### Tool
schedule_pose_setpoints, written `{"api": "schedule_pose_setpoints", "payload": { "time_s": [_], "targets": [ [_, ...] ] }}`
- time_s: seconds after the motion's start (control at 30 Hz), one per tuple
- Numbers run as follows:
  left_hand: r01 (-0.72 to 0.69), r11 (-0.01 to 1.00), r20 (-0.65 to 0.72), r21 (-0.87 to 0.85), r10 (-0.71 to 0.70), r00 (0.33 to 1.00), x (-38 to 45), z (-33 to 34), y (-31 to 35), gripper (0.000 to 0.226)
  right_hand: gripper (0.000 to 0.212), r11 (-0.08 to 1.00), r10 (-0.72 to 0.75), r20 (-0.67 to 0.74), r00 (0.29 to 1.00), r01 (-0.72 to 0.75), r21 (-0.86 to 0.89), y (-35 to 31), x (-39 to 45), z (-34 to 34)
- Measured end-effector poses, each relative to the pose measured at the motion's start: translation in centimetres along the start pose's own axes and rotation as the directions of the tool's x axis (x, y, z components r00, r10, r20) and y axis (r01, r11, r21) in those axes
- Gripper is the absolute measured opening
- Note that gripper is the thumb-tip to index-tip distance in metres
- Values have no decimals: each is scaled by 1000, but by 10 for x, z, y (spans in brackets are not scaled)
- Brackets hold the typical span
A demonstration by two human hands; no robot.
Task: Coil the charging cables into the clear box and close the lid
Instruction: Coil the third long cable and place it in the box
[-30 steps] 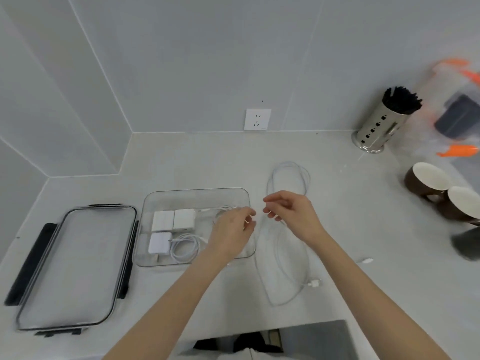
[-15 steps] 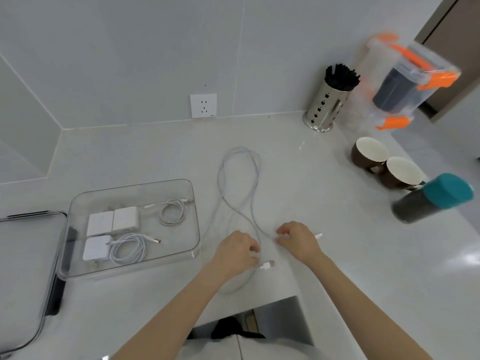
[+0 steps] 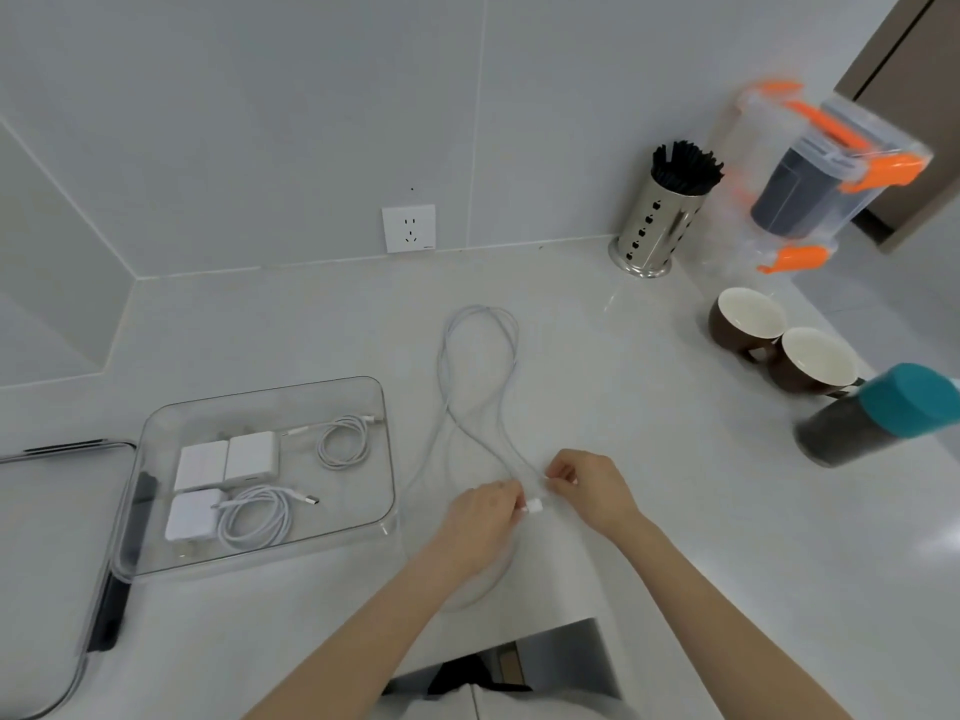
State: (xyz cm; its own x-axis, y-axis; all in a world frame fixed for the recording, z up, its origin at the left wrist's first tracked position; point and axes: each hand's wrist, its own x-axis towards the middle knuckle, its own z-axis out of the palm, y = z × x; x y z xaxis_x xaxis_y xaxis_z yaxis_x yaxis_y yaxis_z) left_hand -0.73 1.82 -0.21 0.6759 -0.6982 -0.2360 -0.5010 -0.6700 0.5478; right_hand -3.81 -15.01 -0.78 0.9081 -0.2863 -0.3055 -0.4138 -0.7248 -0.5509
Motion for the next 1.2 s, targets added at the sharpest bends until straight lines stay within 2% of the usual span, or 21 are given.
{"api": "schedule_pose_setpoints", "payload": {
  "time_s": [0.13, 0.23, 0.3, 0.37, 0.47, 0.53, 0.63, 0.77, 0.83, 0.87, 0.93, 1.0, 1.1, 1.13, 1.2],
  "targets": [
    [-7, 977, -213, -211, -39, 976, -1, -49, 5, 18, 3, 998, -48, -9, 999, 48, 39, -17, 10, 1],
    [-69, 908, -413, -412, -119, 903, -6, -95, 8, 12, 8, 999, -36, -4, 999, 36, -17, -25, 18, 11],
    [-120, 804, -509, -583, -246, 825, -11, -124, 8, 16, 13, 998, -17, -22, 1000, 16, -62, -28, 22, 17],
    [-233, 652, -559, -721, -349, 752, -21, -154, 8, 23, 19, 988, 16, -49, 999, -23, -153, -31, 27, 20],
    [-401, 480, -611, -780, -451, 651, -41, -199, 5, 23, 25, 947, 69, -100, 993, -97, -307, -30, 34, 19],
    [-488, 387, -622, -783, -478, 619, -55, -223, -1, 23, 26, 923, 94, -115, 989, -130, -362, -31, 37, 20],
    [-528, 314, -612, -789, -470, 635, -70, -241, -8, 21, 24, 881, 117, -118, 986, -158, -445, -38, 43, 22],
    [-498, 317, -590, -807, -442, 675, -81, -243, -12, 23, 28, 853, 98, -102, 990, -136, -504, -56, 49, 30],
    [-476, 298, -562, -827, -445, 698, -82, -242, -15, 25, 20, 884, 87, -109, 990, -127, -450, -72, 52, 31],
    [-465, 276, -541, -841, -445, 714, -82, -242, -16, 27, 25, 933, 63, -127, 990, -103, -345, -82, 55, 30],
    [-441, 201, -484, -875, -429, 763, -82, -240, -20, 30, 52, 997, -47, -183, 982, 35, -69, -109, 56, 23],
    [-416, 98, -419, -904, -392, 819, -82, -240, -22, 31, 67, 956, -239, -300, 924, 277, 93, -147, 52, 13],
    [-373, -83, -334, -924, -299, 894, -86, -242, -22, 33, 63, 846, -427, -475, 769, 526, 91, -197, 48, 2],
    [-362, -136, -317, -922, -266, 910, -87, -244, -21, 33, 56, 823, -474, -482, 737, 566, 55, -208, 48, 1],
    [-359, -203, -317, -911, -213, 924, -91, -252, -20, 34, 49, 788, -584, -399, 707, 612, -68, -221, 47, 6]
  ]
}}
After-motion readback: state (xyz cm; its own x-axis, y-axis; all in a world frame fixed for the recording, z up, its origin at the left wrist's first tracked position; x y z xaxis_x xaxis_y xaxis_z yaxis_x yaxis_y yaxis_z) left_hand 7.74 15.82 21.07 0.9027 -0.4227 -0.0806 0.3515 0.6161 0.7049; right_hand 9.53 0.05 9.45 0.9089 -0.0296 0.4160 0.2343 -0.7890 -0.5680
